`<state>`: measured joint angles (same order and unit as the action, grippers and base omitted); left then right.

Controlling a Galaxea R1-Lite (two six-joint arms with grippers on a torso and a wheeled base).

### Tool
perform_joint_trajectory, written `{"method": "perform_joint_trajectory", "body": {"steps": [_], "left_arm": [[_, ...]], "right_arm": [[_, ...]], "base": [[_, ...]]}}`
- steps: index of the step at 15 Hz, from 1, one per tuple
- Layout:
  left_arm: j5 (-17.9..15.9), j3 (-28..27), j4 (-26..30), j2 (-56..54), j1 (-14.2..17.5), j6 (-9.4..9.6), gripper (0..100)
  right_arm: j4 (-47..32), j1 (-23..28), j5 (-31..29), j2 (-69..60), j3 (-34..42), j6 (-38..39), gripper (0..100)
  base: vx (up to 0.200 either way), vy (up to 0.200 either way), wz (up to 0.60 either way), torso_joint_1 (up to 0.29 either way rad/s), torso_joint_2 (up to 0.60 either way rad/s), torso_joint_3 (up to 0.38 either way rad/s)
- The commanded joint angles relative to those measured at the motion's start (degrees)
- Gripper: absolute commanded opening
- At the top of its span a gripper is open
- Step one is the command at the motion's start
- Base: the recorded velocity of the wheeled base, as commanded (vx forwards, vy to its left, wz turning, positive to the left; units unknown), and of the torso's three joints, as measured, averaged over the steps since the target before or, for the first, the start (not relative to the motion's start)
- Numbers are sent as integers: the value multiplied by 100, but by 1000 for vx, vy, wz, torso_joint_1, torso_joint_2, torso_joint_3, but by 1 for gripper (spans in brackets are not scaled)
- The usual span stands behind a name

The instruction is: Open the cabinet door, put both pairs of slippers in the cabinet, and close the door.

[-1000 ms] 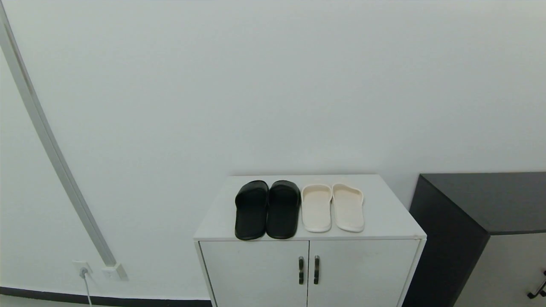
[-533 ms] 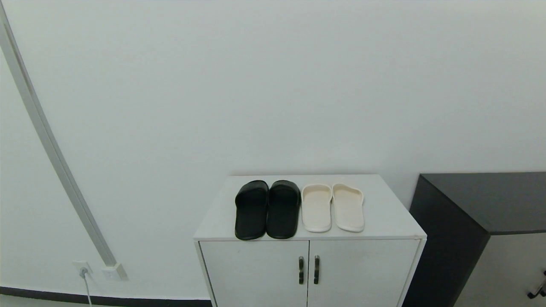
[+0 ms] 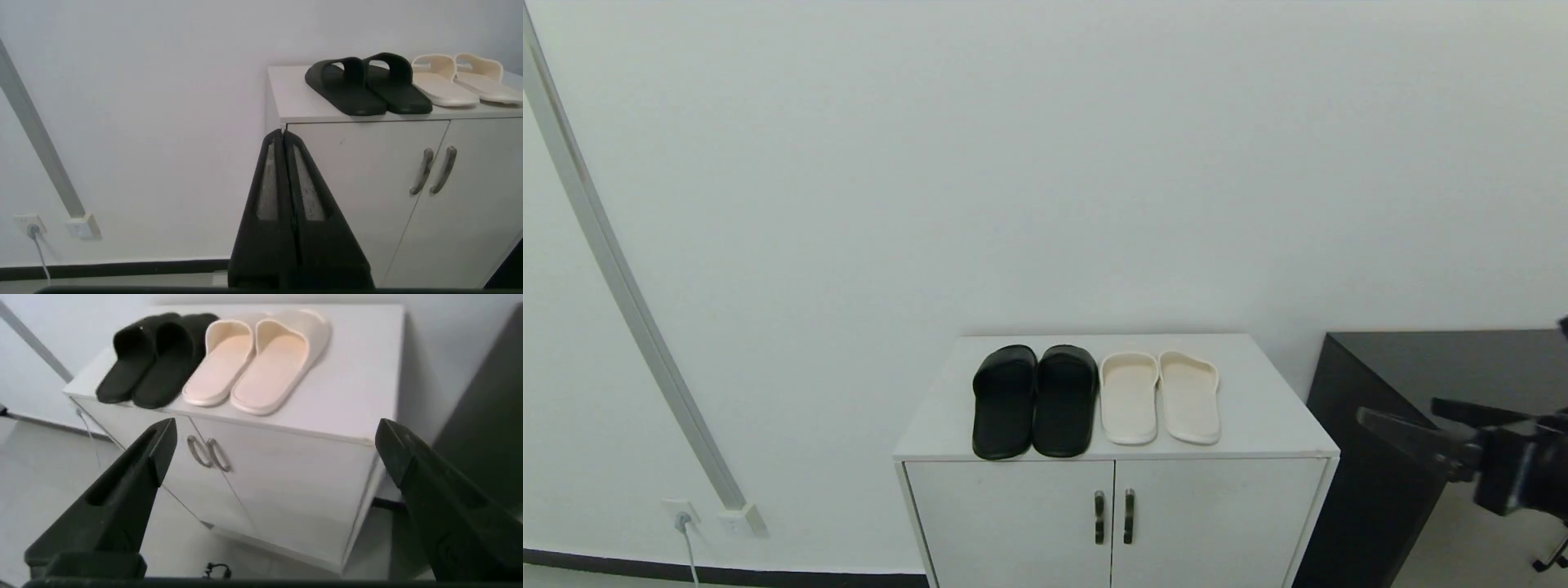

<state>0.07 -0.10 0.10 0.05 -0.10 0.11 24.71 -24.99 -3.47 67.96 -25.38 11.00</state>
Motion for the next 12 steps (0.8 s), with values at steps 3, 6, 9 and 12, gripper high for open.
{"method": "perform_joint_trajectory", "body": {"steps": [3,6,9,12], "left_arm": [[1,1,-1,4,1,-2,0],[1,1,-1,4,1,-2,0],[1,1,-1,4,1,-2,0],[1,1,-1,4,1,-2,0]], "right_arm": [[755,-1069,-1191,2028,-1145,148,100],[755,-1518,-1788,2740,-1839,245,100],[763,-1614,-2175,3461,-2384,280,100],[798,-1658,-2658,4181,-2885,351,100]], "base": [[0,0,0,0,0,0],[0,0,0,0,0,0],[0,0,0,0,0,0],[0,0,0,0,0,0]]}}
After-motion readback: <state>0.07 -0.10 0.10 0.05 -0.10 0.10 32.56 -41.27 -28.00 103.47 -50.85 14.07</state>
